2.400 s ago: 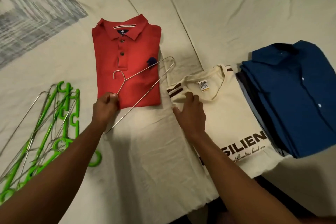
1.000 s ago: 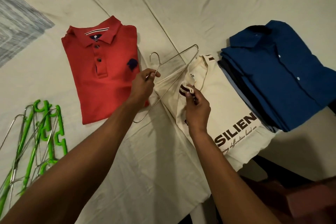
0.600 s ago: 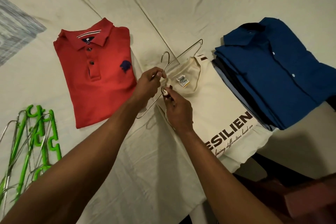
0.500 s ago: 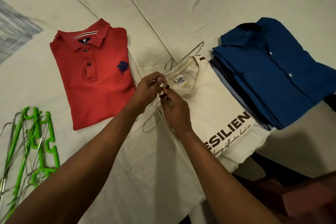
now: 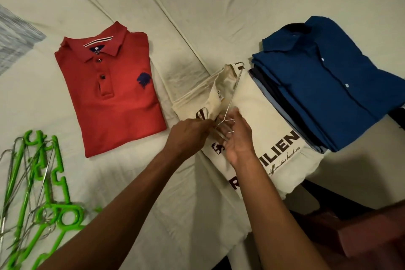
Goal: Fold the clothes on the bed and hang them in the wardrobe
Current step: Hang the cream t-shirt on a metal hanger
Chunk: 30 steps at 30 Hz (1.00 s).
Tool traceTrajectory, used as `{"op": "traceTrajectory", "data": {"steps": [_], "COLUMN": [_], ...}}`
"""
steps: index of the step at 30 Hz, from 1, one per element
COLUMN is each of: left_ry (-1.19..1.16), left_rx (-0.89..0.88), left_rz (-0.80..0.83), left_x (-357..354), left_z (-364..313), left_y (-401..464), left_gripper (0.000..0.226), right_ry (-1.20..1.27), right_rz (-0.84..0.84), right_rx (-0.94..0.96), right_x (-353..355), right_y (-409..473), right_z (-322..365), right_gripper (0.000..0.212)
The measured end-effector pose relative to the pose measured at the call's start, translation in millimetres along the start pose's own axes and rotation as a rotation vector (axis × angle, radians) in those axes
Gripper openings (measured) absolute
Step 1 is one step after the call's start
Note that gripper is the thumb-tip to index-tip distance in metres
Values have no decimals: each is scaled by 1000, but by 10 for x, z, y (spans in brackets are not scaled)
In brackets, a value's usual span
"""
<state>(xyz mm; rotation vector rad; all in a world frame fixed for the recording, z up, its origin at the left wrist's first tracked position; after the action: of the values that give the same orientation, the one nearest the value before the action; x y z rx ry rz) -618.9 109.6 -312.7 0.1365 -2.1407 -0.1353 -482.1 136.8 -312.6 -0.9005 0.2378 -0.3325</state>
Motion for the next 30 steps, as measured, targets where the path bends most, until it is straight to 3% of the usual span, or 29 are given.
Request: {"op": "traceTrajectory", "data": {"steps": [2, 6, 11, 14, 17, 19, 22, 25, 30], "left_ry": [31, 15, -218, -355, -424, -438, -480, -596, -582], "left_rx": [9, 76, 493, 702, 812, 828, 775, 850, 870], "left_rz": [-8, -118, -334, -335, -274, -225, -241, -328, -337], "left_x": [5, 94, 220, 182, 104, 66, 90, 98, 56], "left_z": [46, 108, 466, 637, 714, 738, 720, 741, 758], "left_y": [-27, 60, 222, 209, 189, 242, 357, 335, 219], "left_gripper": [38, 24, 18, 24, 45, 43, 11, 7, 9], "right_ry": [-69, -119, -103, -86, -81, -94, -74, -12, -23], "right_rz": [-3, -25, -95, -121, -87, -58, -83, -132, -182], "right_rx": [15, 42, 71, 60, 47, 44, 70, 66, 47], "right_x": [1, -62, 74, 192, 185, 113, 1, -56, 70], "right_y": [14, 35, 102, 104, 131, 163, 248, 316, 325], "right_z": [-11, -37, -105, -151, -134, -101, -25, 47, 1], "right_gripper": [17, 16, 16, 15, 15, 15, 14, 13, 12]}}
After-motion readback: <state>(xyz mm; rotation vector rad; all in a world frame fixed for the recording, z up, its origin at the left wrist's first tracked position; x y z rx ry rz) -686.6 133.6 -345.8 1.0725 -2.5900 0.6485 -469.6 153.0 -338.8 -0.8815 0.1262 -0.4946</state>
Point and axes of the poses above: each hand's wrist, its own y-axis towards the middle knuckle, its own x-axis out of the back of the hand, z = x × y, the point moved 4 cm from there along y, towards the middle knuckle, and after that the axes turned 14 degrees about -z, right-handed, at the moved point
